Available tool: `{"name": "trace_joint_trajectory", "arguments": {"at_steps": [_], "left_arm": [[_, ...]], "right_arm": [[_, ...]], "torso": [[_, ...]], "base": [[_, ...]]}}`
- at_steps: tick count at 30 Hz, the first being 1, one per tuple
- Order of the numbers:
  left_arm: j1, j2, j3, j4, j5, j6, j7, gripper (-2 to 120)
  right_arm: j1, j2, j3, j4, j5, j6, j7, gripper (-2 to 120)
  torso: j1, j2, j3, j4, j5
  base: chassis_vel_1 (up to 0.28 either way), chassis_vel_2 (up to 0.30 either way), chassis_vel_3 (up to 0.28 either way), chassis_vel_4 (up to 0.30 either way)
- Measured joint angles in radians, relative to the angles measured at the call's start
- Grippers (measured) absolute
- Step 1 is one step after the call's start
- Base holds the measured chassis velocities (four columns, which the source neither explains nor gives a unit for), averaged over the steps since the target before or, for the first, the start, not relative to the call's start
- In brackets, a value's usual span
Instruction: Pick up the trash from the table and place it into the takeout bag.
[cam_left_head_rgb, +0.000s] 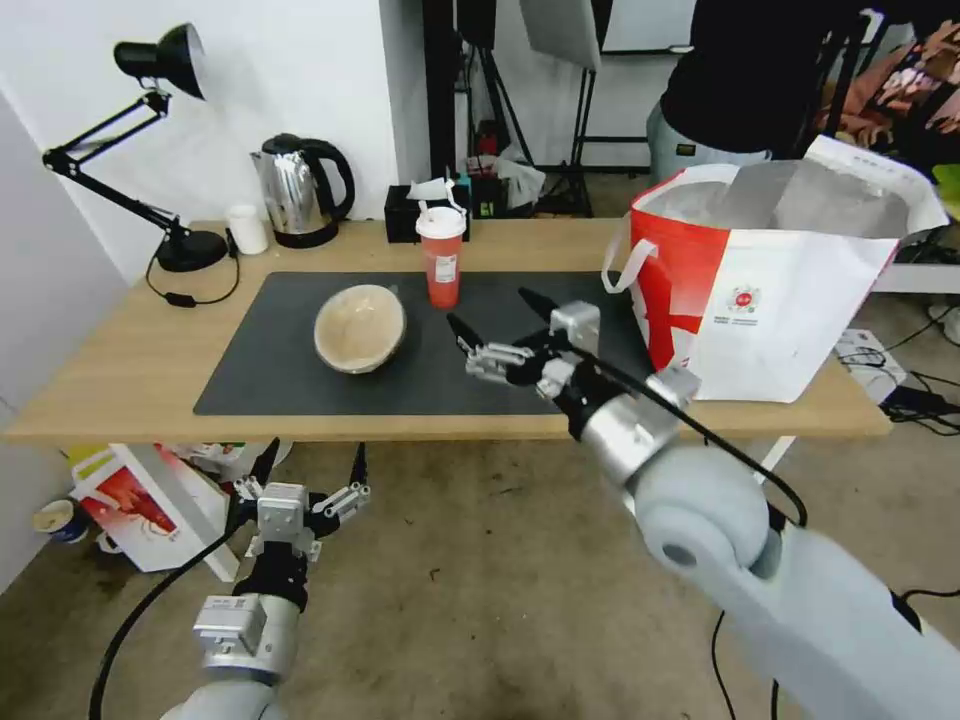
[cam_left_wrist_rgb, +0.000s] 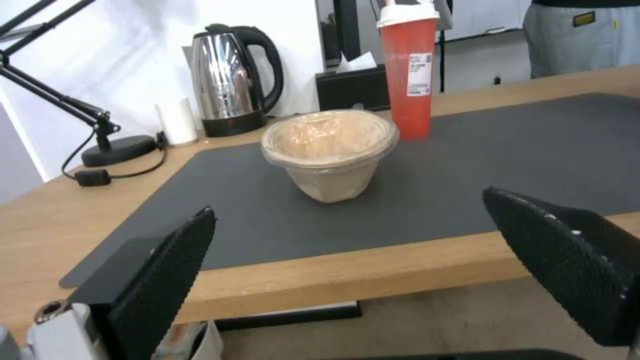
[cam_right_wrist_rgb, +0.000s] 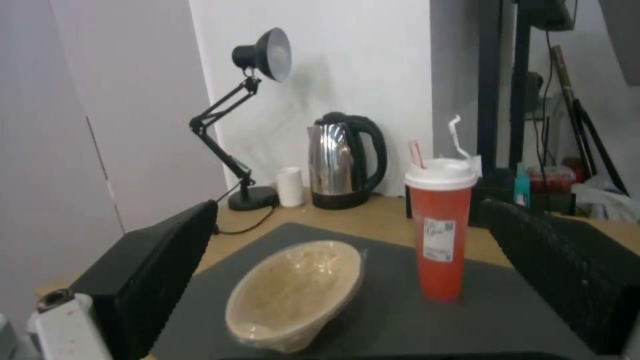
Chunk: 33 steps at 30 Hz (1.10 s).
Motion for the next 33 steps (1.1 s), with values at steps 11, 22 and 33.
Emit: {"name": "trace_joint_trajectory", "arguments": {"at_steps": [11, 22, 33], "left_arm": [[0.0, 0.0, 0.0, 0.0, 0.0, 0.0, 0.0, 100], [0.0, 0.0, 0.0, 0.0, 0.0, 0.0, 0.0, 100], [0.0, 0.0, 0.0, 0.0, 0.0, 0.0, 0.0, 100]], "right_arm": [[0.278, 0.007, -0.12, -0.137, 0.111, -0.074, 0.056, 100], [0.384, 0.022, -0.181, -0.215, 0.154, -0.101, 0.09, 100], [0.447, 0.038, -0.214, -0.263, 0.209, -0.136, 0.108, 100]], "torso": [[0.0, 0.0, 0.0, 0.0001, -0.0001], [0.0, 0.0, 0.0, 0.0, -0.0001], [0.0, 0.0, 0.0, 0.0, -0.0001]], "base": [[0.0, 0.0, 0.0, 0.0], [0.0, 0.0, 0.0, 0.0], [0.0, 0.0, 0.0, 0.0]]}}
